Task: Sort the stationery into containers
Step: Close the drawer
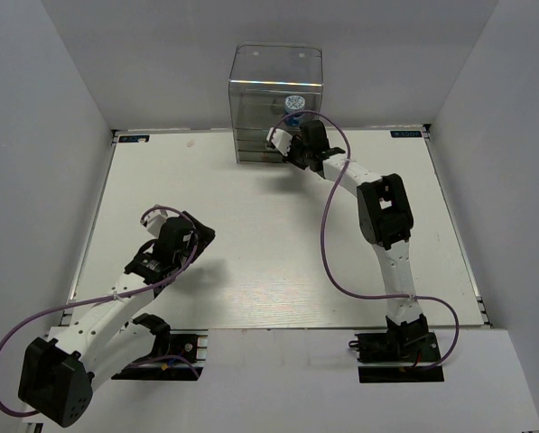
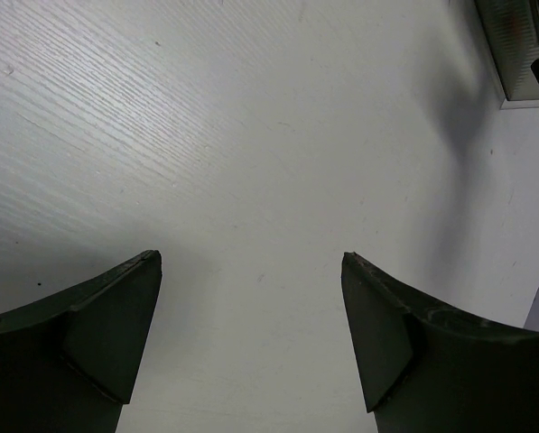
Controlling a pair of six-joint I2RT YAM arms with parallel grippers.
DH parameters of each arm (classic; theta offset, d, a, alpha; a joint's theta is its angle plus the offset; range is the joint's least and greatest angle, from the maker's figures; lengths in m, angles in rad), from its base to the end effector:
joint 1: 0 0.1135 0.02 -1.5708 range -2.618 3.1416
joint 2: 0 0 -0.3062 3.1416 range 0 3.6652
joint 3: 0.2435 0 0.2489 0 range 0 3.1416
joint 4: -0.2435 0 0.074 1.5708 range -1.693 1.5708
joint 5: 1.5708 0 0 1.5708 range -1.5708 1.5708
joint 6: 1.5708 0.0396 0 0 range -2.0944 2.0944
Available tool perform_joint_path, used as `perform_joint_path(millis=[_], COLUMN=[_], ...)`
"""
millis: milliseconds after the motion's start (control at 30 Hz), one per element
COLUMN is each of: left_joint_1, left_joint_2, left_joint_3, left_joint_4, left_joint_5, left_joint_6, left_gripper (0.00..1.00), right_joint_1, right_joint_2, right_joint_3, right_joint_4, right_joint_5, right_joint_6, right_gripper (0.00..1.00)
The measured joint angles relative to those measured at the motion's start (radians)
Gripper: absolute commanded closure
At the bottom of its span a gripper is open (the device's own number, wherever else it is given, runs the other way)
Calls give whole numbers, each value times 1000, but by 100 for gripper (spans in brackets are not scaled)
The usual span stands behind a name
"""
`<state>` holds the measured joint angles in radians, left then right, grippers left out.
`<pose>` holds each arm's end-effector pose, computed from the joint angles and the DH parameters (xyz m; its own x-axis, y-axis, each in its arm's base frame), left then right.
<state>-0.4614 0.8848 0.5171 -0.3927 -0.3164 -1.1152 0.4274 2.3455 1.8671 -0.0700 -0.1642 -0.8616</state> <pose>0.1433 -0.0575 0.2427 -0.4702 -0.7193 -0.5114 -0.4568 0.6941 -0.5563 0.5185 0.2433 0.2154 0.0977 -0.7782 -0.6204 -0.7090 0.3830 -0.5921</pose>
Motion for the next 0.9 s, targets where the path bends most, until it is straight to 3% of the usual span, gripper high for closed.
perform_joint_path(millis=[100, 167, 200, 233, 300, 333, 433, 533, 733, 900], left_joint_1=[0, 0, 0, 0, 0, 0, 0, -1, -10, -10], left_joint_2=[0, 0, -1, -3, -8, -10, -17, -23, -25, -25], left_joint_3=[0, 0, 0, 0, 0, 0, 0, 0, 0, 0], left_joint_4=[6, 21, 34, 49, 87, 103, 159, 213, 308, 369], left_joint_5=[3, 11, 18, 26, 44, 50, 73, 95, 126, 150], left_joint_6=[2, 13, 23, 34, 58, 69, 103, 153, 289, 370], left_gripper=[10, 7, 7, 6, 2, 1, 1, 1, 1, 1], right_joint_1=[-1, -6, -10, -13, -18, -20, -21, -17, -15, -18], right_joint_2=[-2, -19, -36, -68, -161, -217, -421, -587, -763, -858], right_joint_3=[-12, -50, -85, -142, -279, -352, -563, -663, -692, -777], right_joint_4=[11, 6, -1, -4, -19, -14, 17, 68, 85, 71], right_joint_5=[-5, -50, -93, -134, -218, -253, -352, -380, -266, -156], right_joint_6=[6, 6, 4, 2, 23, 37, 136, 303, 626, 737], right_gripper=[100, 89, 80, 56, 18, 10, 10, 10, 10, 10])
